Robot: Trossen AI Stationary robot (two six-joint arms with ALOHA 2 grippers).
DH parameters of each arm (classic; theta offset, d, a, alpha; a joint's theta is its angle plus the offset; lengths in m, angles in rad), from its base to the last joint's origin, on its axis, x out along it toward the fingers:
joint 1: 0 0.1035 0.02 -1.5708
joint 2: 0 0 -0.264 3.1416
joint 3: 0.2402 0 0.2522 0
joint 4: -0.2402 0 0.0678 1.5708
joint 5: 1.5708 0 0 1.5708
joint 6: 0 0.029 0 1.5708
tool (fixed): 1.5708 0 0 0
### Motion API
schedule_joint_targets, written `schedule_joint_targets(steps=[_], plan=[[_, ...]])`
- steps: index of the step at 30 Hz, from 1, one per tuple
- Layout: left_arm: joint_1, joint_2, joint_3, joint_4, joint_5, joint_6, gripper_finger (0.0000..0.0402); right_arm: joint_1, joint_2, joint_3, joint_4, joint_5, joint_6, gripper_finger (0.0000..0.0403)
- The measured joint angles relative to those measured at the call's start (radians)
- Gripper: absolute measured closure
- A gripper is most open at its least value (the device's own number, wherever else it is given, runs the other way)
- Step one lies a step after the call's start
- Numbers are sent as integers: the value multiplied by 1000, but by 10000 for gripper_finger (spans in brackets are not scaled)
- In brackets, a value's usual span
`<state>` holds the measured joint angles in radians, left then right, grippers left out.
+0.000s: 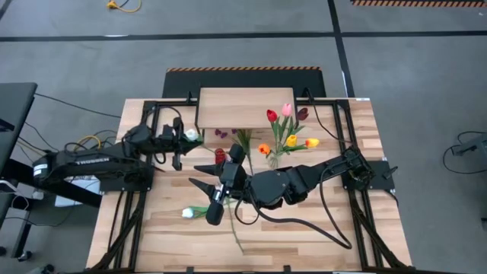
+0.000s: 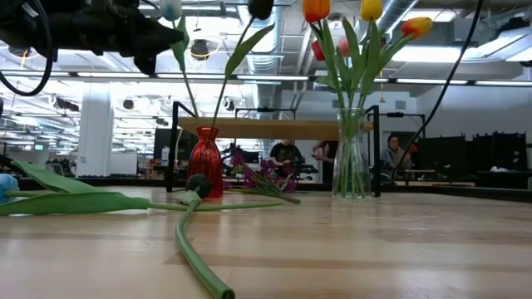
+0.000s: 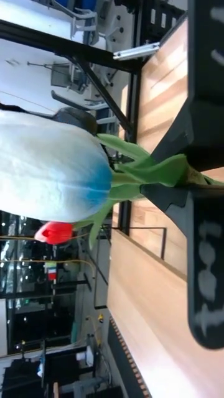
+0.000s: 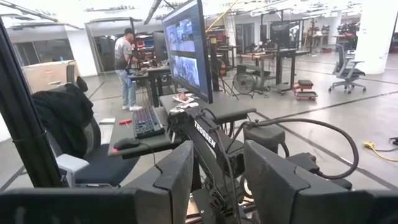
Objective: Pick and place flowers into a vace then onto a shelf
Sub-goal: Put the right white tulip into the red vase
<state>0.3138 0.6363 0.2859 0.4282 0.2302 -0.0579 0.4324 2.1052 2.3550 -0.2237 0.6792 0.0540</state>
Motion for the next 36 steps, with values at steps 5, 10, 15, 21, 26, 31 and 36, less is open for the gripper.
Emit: schedule_joint_targets(steps=[5,10,15,21,26,31,36], plan=[[0,43,0,0,-25,-12,377,0,0,0,0,0,0,267],[0,92,0,0,-53,-59,342,-1,0,0,0,0,0,261],[0,117,0,9,-52,-93,287,-1,0,0,0,0,0,258],[0,117,1,-58,-11,-95,236,-1,0,0,0,0,0,259],[0,110,41,-240,-8,-63,226,-1,0,0,0,0,-1,261],[0,109,131,-436,-50,4,225,-1,0,0,0,0,-1,258],[0,109,223,-616,-167,73,225,-1,0,0,0,0,-7,254]])
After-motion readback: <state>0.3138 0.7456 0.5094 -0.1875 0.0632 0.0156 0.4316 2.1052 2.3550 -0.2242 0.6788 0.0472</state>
